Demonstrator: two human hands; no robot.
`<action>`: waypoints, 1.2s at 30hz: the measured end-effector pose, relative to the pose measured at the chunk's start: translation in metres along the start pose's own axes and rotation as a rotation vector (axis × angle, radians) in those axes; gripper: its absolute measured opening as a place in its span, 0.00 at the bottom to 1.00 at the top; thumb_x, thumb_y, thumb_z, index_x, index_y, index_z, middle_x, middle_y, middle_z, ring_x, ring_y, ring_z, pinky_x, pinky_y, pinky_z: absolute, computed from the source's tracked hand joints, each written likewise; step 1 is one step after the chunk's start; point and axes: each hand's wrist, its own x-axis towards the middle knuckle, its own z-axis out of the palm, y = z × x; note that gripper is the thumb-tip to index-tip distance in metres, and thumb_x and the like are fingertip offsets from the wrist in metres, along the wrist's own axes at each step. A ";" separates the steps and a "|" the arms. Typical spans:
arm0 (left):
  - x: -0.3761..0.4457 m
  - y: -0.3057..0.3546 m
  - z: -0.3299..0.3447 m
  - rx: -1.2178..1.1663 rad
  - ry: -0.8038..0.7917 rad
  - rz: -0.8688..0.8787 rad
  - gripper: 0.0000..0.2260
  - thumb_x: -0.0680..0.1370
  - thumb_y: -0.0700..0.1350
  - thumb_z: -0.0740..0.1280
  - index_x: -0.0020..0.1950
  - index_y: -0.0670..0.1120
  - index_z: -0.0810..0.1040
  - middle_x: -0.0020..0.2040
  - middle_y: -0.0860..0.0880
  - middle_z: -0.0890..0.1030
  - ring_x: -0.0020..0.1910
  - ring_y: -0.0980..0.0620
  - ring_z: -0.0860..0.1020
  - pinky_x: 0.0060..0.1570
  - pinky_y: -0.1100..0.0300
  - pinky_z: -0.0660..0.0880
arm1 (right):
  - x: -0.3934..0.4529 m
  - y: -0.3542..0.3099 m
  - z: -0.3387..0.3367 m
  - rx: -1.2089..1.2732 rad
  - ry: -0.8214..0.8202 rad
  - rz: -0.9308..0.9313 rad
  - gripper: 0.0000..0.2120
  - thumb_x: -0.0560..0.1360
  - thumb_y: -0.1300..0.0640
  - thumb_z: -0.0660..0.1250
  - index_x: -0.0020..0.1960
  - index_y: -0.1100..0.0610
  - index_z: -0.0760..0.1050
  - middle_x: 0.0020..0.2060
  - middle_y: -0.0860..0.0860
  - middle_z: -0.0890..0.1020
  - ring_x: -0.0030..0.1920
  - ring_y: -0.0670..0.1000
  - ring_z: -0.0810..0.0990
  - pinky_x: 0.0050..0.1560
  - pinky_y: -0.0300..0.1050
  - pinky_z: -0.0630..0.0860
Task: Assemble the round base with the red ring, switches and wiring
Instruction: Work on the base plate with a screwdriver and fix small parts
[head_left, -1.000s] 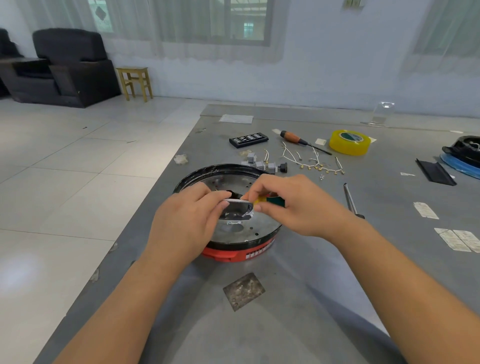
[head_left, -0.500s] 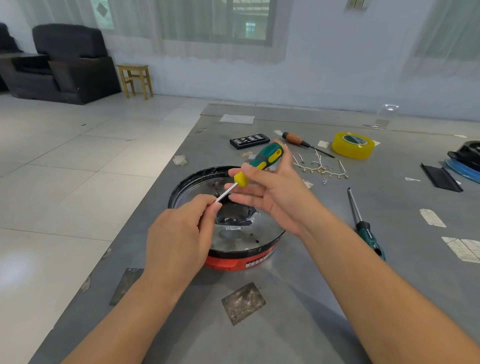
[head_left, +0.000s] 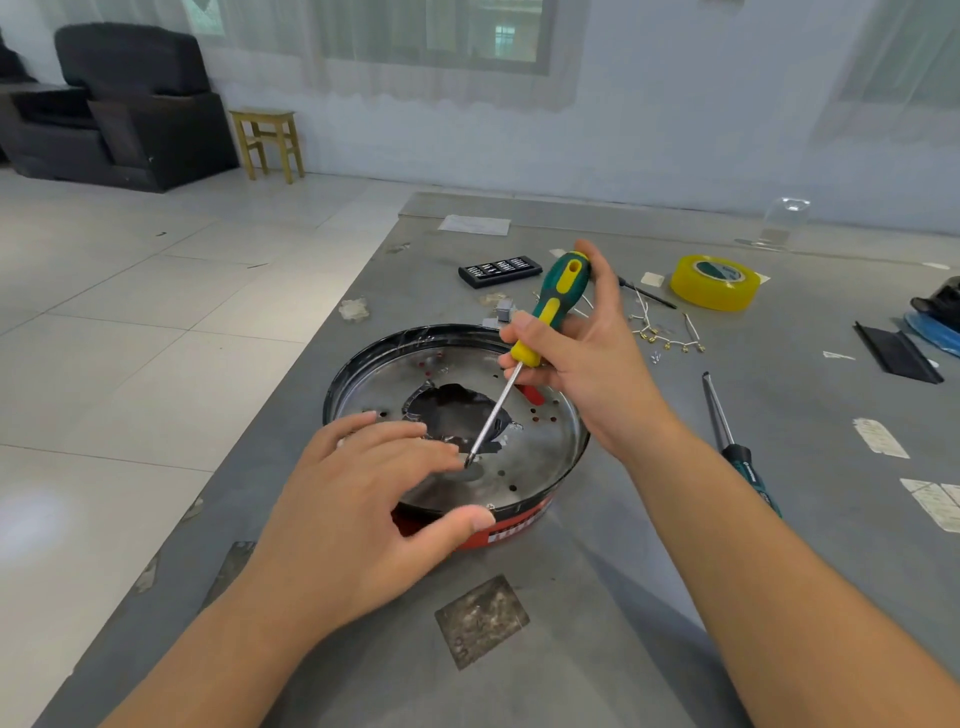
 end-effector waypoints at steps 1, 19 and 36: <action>-0.001 0.000 0.000 0.002 -0.049 0.006 0.25 0.75 0.74 0.61 0.57 0.59 0.86 0.58 0.65 0.84 0.64 0.63 0.78 0.75 0.57 0.62 | 0.000 0.002 -0.001 -0.024 -0.002 -0.015 0.40 0.78 0.62 0.73 0.76 0.34 0.57 0.48 0.53 0.88 0.47 0.59 0.88 0.46 0.53 0.85; 0.000 0.000 0.005 0.067 -0.154 0.045 0.19 0.76 0.70 0.62 0.53 0.64 0.88 0.60 0.64 0.84 0.61 0.60 0.82 0.56 0.52 0.74 | -0.002 -0.001 -0.003 -0.167 -0.214 0.001 0.38 0.75 0.57 0.75 0.74 0.31 0.60 0.44 0.56 0.87 0.45 0.60 0.88 0.44 0.53 0.84; 0.000 0.000 0.006 0.091 -0.162 0.052 0.19 0.77 0.70 0.61 0.54 0.65 0.87 0.61 0.64 0.84 0.61 0.59 0.81 0.54 0.51 0.75 | -0.006 -0.008 -0.002 -0.157 -0.219 -0.035 0.39 0.77 0.60 0.74 0.76 0.33 0.59 0.48 0.62 0.84 0.45 0.59 0.88 0.42 0.46 0.83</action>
